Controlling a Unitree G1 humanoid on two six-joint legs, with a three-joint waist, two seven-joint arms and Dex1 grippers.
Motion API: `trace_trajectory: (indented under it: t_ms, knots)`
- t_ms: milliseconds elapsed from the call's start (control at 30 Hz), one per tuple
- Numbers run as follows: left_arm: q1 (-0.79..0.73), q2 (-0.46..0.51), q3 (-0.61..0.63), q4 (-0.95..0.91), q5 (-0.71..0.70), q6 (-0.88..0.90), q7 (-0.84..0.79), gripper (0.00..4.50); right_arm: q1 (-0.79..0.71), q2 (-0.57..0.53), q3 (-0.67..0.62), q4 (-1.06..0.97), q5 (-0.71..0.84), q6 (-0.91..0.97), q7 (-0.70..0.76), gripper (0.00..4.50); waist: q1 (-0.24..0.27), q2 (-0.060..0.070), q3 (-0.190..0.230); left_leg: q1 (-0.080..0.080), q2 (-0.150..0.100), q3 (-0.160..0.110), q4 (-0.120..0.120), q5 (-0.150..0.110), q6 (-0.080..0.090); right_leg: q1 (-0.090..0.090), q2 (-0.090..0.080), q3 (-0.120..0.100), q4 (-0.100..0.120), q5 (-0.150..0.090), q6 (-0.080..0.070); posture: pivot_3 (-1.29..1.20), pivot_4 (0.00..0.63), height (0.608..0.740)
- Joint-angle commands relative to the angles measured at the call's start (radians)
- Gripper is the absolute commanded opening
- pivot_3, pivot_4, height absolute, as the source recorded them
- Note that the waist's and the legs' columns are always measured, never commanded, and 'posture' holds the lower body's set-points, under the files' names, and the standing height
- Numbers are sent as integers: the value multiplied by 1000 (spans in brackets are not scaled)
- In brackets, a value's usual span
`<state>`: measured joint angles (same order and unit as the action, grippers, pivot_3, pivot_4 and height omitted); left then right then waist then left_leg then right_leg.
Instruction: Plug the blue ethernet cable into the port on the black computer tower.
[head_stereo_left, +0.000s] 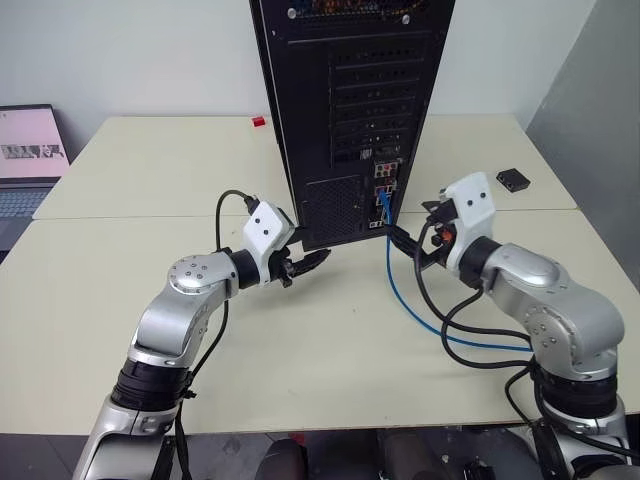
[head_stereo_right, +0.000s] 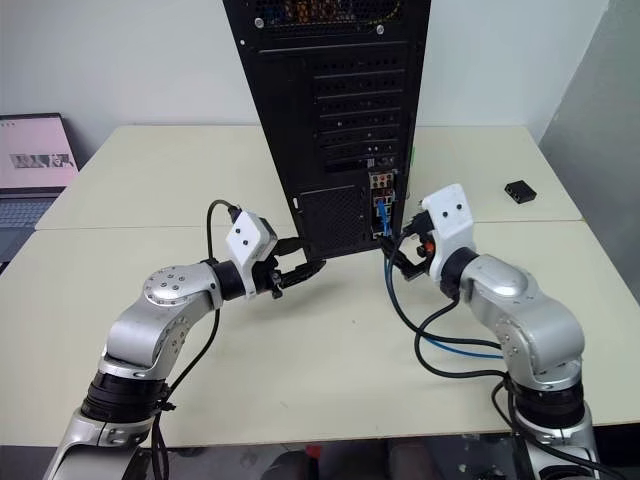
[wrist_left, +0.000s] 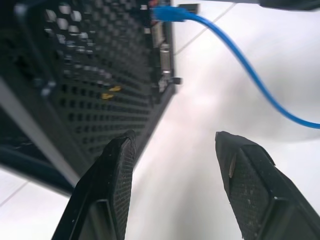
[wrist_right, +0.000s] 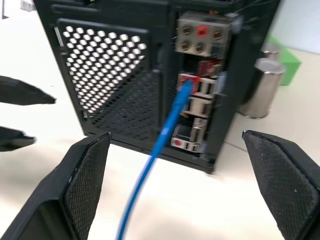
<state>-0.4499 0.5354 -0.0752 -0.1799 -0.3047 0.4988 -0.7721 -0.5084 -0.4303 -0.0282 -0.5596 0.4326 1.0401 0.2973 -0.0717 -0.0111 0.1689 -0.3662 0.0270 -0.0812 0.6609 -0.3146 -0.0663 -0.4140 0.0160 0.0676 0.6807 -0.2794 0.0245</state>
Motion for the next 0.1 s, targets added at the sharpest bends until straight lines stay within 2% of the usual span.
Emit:
trace_trajectory:
  t_ms: [33,100]
  knots:
    - [-30,21,20,-4,-18,-22,-39,2682,-24,-22,-22,-24,27,-21,41,4450,0,0,0,0,0,0,0,0,0,0,0,0,0,0,0,0,150,740]
    - [-33,24,26,4,-23,-30,-54,2682,-25,-29,-20,-19,29,-27,50,4450,0,0,0,0,0,0,0,0,0,0,0,0,0,0,0,0,150,740]
